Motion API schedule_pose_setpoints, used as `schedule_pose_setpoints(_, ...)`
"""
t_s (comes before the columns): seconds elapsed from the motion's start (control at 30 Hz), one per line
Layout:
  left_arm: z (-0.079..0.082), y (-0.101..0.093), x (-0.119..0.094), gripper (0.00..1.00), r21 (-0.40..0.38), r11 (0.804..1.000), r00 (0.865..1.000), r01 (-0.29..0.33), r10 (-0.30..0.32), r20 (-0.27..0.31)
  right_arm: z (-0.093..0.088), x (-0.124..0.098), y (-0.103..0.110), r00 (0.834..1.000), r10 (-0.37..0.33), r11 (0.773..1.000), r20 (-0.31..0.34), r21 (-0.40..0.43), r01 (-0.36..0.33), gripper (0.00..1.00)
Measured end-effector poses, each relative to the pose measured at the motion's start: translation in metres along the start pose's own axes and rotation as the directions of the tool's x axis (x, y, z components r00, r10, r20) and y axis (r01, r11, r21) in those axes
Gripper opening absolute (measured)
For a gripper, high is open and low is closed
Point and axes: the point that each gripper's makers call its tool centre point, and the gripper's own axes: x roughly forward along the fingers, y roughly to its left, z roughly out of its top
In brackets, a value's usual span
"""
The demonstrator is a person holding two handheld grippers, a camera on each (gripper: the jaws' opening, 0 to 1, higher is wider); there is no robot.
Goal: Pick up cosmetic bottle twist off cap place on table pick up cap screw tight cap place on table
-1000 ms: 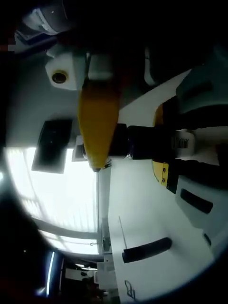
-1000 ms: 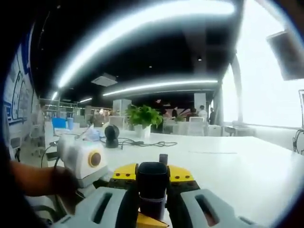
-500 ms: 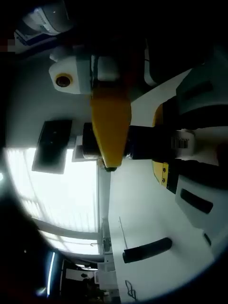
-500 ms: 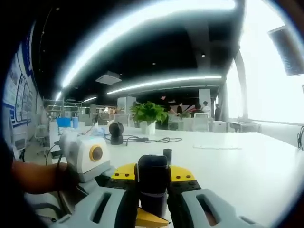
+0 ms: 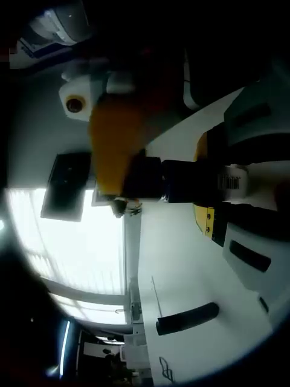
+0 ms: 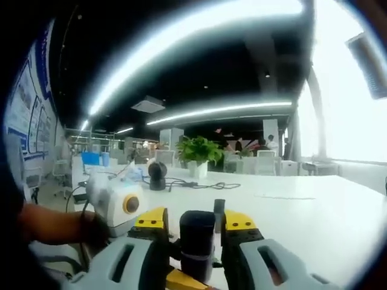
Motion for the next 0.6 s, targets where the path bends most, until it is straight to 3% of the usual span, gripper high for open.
schedule_pose_setpoints(0.27,0.0,0.002,0.0,0.14,0.001,1.0,1.0,0.001,-0.001,-0.001,0.008,0.0,0.005,0.979,0.201,0.978,-0.024,-0.058,-0.202,0.32)
schedule_pose_setpoints(0.37,-0.001,0.001,0.0,0.14,0.0,1.0,1.0,0.003,-0.003,-0.001,0.003,-0.001,0.012,0.956,0.288,0.951,-0.062,-0.097,-0.293,0.32)
schedule_pose_setpoints(0.47,-0.001,0.001,0.0,0.14,-0.001,1.0,1.0,0.004,-0.004,0.0,0.004,-0.003,0.017,0.928,0.369,0.925,-0.061,-0.071,-0.372,0.33)
schedule_pose_setpoints(0.6,-0.002,0.003,0.0,0.14,-0.002,1.0,1.0,0.005,-0.005,0.0,0.004,-0.002,0.016,0.909,0.413,0.907,-0.064,-0.065,-0.416,0.33)
